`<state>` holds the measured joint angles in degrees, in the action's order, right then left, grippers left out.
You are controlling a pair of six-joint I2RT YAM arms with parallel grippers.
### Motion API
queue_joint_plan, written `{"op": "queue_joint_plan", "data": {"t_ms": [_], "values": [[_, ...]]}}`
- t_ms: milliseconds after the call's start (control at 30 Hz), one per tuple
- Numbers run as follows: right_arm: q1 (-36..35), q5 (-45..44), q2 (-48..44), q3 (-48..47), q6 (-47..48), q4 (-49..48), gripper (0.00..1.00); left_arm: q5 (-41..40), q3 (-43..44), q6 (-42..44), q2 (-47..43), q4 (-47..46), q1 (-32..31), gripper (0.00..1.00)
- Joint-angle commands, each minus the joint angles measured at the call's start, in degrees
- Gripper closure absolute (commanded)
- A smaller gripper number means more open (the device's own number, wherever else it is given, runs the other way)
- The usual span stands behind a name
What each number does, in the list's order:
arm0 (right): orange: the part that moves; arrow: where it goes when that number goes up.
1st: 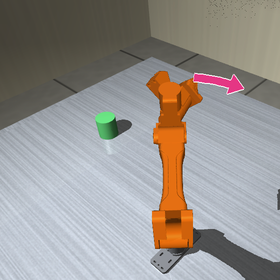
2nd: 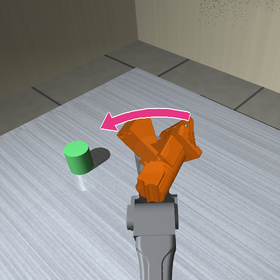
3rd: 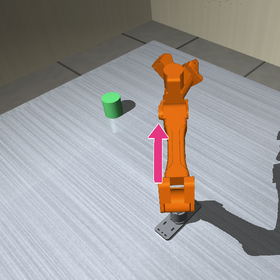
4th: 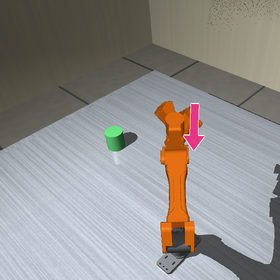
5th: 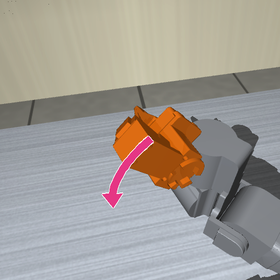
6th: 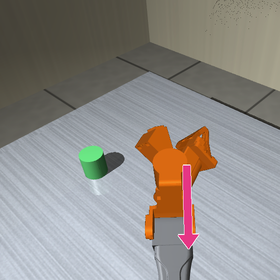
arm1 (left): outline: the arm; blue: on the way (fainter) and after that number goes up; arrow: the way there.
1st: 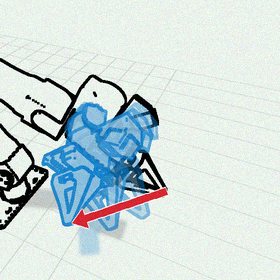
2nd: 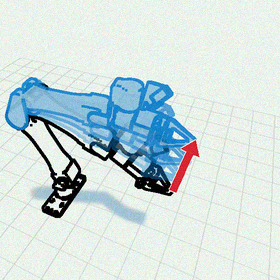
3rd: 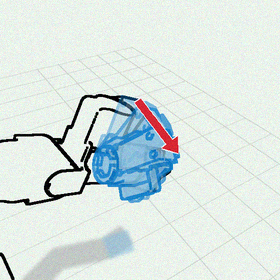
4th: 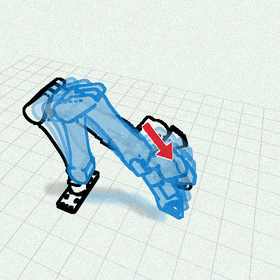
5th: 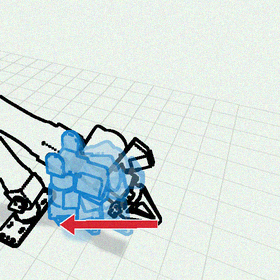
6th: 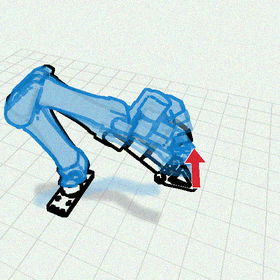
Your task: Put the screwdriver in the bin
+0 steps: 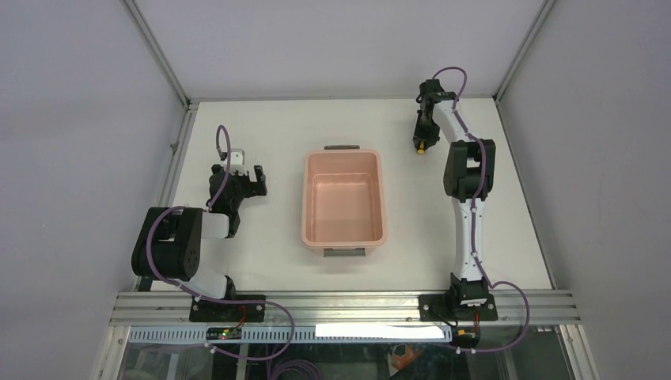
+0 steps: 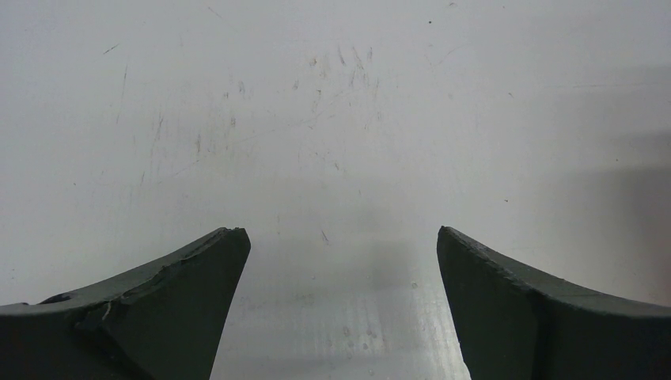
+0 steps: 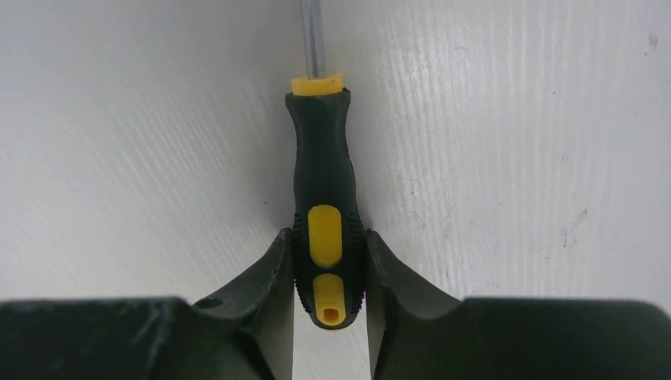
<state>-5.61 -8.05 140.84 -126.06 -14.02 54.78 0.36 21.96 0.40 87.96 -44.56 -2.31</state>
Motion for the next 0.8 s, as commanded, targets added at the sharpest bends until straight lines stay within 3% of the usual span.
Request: {"op": "queue_joint_plan", "data": {"t_ms": [0,267,433,767], "values": [[0.2,-0.4,-7.7,-1.2,0.5,2.7,1.0,0.4,0.0,-0.9,-1.6,-1.5,-0.4,0.01],[-0.4,-0.9,-26.3,6.4,-5.2,9.7,1.0,0.4,0.0,-0.9,-1.6,-1.5,-0.4,0.01],[-4.8,-5.5,-36.7,12.0,-8.5,11.8,1.0,0.4,0.0,-0.9,-1.6,-1.5,-0.4,0.01],[-26.4,-8.4,-41.8,7.4,-12.2,12.4,1.0,0.4,0.0,-0.9,-1.6,-1.5,-0.5,0.01]]}}
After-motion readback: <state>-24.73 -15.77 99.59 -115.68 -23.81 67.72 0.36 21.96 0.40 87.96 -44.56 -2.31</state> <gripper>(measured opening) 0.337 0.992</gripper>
